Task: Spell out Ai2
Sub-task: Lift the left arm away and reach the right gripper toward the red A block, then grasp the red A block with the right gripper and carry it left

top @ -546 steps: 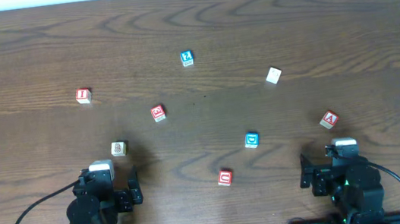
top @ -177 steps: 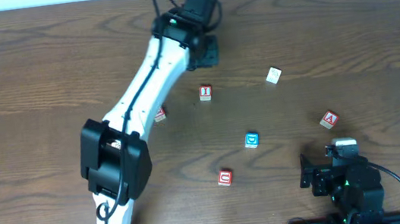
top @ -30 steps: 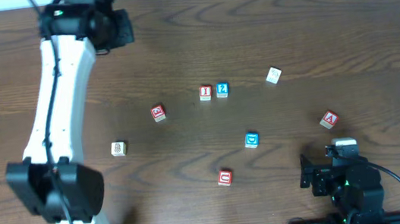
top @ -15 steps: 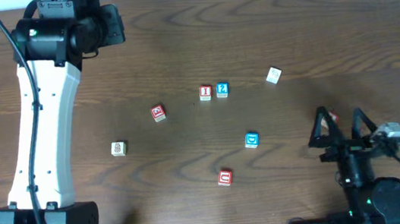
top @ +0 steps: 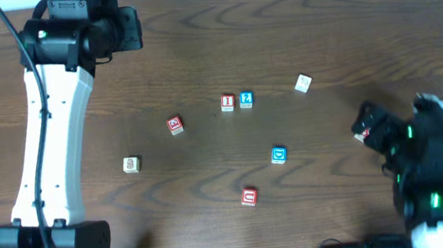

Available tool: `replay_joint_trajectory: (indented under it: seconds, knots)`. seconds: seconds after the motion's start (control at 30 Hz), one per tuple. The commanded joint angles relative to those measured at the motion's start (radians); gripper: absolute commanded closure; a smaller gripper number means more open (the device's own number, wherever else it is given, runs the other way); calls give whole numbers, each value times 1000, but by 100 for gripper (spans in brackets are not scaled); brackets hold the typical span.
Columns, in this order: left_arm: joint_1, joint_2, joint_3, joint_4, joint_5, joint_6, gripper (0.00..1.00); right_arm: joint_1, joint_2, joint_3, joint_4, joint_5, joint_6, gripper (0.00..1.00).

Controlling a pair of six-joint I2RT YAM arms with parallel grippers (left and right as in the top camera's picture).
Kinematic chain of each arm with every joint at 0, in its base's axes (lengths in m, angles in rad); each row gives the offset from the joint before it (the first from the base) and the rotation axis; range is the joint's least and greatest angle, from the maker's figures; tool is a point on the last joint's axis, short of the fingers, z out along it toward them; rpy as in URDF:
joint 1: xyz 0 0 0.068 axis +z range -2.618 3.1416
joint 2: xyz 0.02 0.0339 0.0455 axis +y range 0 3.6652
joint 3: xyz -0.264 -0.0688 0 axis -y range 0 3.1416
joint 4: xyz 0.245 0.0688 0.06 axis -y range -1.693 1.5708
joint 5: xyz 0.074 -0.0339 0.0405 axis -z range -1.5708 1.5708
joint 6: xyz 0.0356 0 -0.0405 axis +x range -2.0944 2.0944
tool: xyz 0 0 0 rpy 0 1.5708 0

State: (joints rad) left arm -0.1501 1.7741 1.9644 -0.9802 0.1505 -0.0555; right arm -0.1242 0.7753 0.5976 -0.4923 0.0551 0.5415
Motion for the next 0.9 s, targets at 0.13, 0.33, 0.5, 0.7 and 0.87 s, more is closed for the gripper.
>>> replay_joint_trajectory:
  seconds: [0.13, 0.33, 0.5, 0.7, 0.87]
  knots:
    - [34, 96, -6, 2, -3, 19, 91, -7, 529, 356, -323, -16, -74, 1]
    - [42, 129, -6, 5, -3, 19, 90, -8, 768, 465, -453, -1, -29, 1]
    - [43, 135, -6, 5, -3, 19, 89, -29, 830, 465, -397, -48, -47, 1]
    - [53, 135, -6, 6, 0, 19, 89, -43, 907, 464, -369, -97, -50, 3]
    - [60, 135, -6, 6, 0, 19, 88, -46, 956, 464, -367, -97, -50, 12]
